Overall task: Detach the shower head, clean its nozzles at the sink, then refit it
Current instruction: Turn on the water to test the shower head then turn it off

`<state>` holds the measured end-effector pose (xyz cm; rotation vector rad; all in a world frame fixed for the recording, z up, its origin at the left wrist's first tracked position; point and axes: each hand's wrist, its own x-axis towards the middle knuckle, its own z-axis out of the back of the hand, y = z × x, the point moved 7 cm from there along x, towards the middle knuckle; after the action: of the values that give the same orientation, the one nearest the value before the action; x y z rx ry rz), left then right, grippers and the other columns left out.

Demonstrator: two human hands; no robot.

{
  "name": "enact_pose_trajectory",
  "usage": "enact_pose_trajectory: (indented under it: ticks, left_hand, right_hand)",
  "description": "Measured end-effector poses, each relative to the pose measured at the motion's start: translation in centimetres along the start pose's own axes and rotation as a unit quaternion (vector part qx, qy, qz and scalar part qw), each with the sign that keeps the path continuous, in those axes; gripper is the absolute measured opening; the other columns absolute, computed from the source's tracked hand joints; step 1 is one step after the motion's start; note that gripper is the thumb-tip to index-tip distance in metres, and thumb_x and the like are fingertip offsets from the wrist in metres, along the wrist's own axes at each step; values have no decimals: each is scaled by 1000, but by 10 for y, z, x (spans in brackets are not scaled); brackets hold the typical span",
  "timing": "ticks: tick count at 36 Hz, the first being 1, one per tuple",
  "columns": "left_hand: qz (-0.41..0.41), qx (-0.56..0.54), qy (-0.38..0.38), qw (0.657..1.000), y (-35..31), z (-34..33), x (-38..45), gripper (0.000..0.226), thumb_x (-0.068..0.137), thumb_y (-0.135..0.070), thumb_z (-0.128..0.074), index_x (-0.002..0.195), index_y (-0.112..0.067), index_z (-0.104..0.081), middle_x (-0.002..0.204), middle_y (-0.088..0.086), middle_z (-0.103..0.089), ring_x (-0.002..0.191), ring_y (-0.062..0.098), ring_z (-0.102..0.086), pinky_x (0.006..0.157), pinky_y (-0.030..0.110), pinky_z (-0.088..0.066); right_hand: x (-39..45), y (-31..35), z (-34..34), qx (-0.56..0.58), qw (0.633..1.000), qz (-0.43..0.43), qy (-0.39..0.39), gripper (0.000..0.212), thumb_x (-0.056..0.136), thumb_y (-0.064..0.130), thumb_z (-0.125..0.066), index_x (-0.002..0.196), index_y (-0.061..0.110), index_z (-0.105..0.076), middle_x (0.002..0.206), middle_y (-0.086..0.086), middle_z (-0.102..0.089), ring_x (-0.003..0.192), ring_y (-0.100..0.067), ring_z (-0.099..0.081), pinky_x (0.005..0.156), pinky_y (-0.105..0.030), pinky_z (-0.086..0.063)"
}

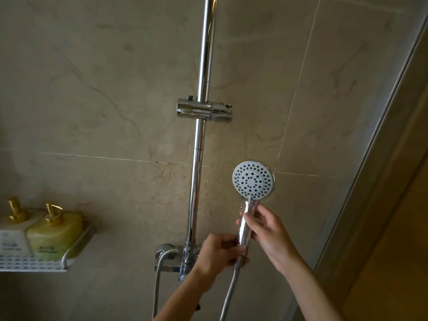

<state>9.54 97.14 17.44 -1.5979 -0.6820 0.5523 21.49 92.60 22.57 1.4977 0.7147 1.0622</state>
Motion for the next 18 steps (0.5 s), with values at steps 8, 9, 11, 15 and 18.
enact_pose_trajectory:
  ticks: [8, 9, 11, 15, 18]
  left_hand:
    - [-30, 7, -38, 999, -29, 1, 11, 16, 90, -1, -67, 99, 12, -67, 83, 21, -69, 76, 26, -71, 79, 43, -57]
    - [-32, 5, -40, 999, -32, 2, 12, 16, 89, -1, -67, 99, 12, -67, 83, 20, -69, 76, 26, -71, 82, 45, -58]
    - [-40, -1, -42, 998, -38, 5, 17, 15, 89, -1, -67, 98, 12, -68, 84, 20, -70, 76, 27, -72, 84, 46, -58]
    - [-64, 15, -43, 997, -48, 13, 29, 15, 87, -5, -71, 93, 8, -70, 82, 18, -72, 79, 29, -74, 80, 43, -62]
    - [-79, 6, -48, 996, -55, 17, 38, 13, 86, -9, -74, 92, 3, -72, 80, 15, -73, 80, 29, -74, 80, 41, -61]
  right_hand:
    - [31, 26, 1, -44, 999, 19, -16, 6, 95, 18, -67, 96, 19, -73, 87, -4, -77, 90, -24, -76, 83, -41, -59]
    - [35, 29, 1, -46, 999, 19, -14, 6, 95, 17, -66, 97, 18, -72, 86, -4, -77, 89, -24, -76, 81, -41, -60]
    - [41, 37, -1, -48, 999, 21, -11, 7, 96, 15, -65, 100, 14, -71, 86, -2, -76, 90, -24, -76, 81, -40, -60]
    - [54, 52, -4, -51, 998, 21, -3, 9, 97, 14, -63, 103, 12, -69, 89, -5, -76, 91, -24, -76, 79, -38, -60]
    - [65, 65, -6, -48, 998, 26, -5, 8, 97, 10, -63, 102, 9, -68, 93, -10, -75, 90, -27, -76, 78, -40, -60]
